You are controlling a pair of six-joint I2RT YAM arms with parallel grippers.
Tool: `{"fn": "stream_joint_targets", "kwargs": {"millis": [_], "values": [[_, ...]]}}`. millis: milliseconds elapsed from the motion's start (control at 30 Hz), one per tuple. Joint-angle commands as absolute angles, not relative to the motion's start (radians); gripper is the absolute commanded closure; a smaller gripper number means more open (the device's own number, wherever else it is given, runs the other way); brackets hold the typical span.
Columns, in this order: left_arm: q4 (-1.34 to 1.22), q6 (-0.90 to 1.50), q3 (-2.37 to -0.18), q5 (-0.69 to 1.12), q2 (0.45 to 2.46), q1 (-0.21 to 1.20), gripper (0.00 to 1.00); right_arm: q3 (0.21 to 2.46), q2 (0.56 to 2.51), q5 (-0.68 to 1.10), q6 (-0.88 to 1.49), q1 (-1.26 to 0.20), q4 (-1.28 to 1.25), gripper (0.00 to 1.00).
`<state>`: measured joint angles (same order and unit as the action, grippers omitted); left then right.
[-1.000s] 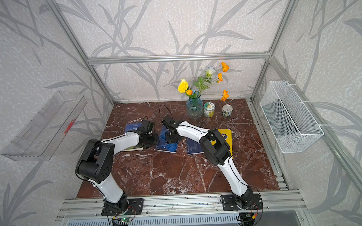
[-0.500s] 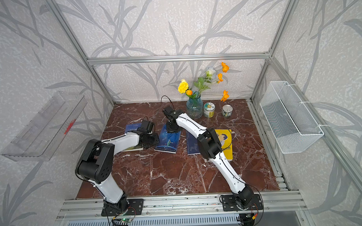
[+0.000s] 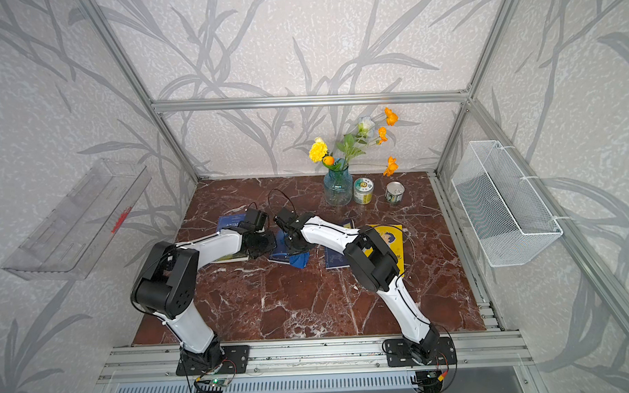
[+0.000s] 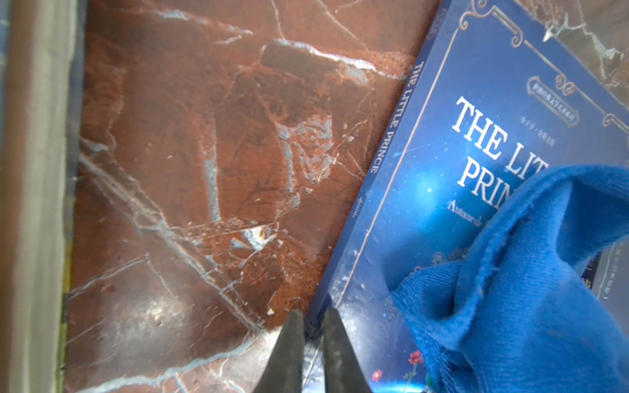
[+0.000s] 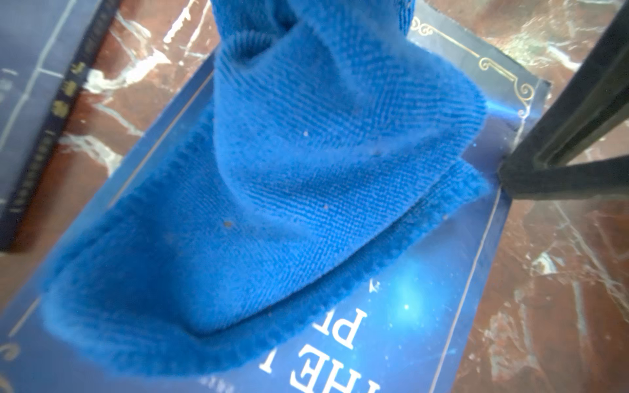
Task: Wipe the cover of the book
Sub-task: Wipe the dirt from the cover of the book.
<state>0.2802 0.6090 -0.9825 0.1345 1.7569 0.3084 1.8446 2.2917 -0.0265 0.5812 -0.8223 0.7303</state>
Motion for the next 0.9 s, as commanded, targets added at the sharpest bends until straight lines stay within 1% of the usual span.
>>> {"fn": "stream_joint_targets", "kwargs": {"millis": [0,100,200,300,467,633,733,800,867], "values": [[0.35,0.604,-0.97,0.162,1.827,0.311,0.88,1.849,2.451,0.014,0.59,-0.738,0.854,0.9],[0.35,0.602,-0.976,0.168,1.832,0.313,0.89,1.981,2.535,-0.006,0.569,-0.694,0.924,0.9],[0.353,0.601,-0.971,0.166,1.823,0.314,0.89,2.108,2.601,-0.045,0.553,-0.681,1.012,0.91],[0.35,0.602,-0.967,0.163,1.813,0.313,0.89,2.136,2.616,-0.043,0.553,-0.69,1.031,0.91],[0.35,0.605,-0.965,0.173,1.811,0.313,0.89,2.02,2.543,-0.054,0.537,-0.747,0.973,0.91],[0.349,0.604,-0.961,0.168,1.798,0.314,0.89,1.792,2.402,-0.034,0.542,-0.816,0.858,0.91],[0.348,0.607,-0.961,0.17,1.8,0.314,0.89,1.668,2.338,0.005,0.567,-0.825,0.77,0.91],[0.351,0.607,-0.964,0.17,1.805,0.314,0.89,1.658,2.334,0.009,0.566,-0.816,0.757,0.91],[0.352,0.606,-0.965,0.172,1.804,0.314,0.89,1.708,2.363,-0.001,0.561,-0.799,0.789,0.91]]}}
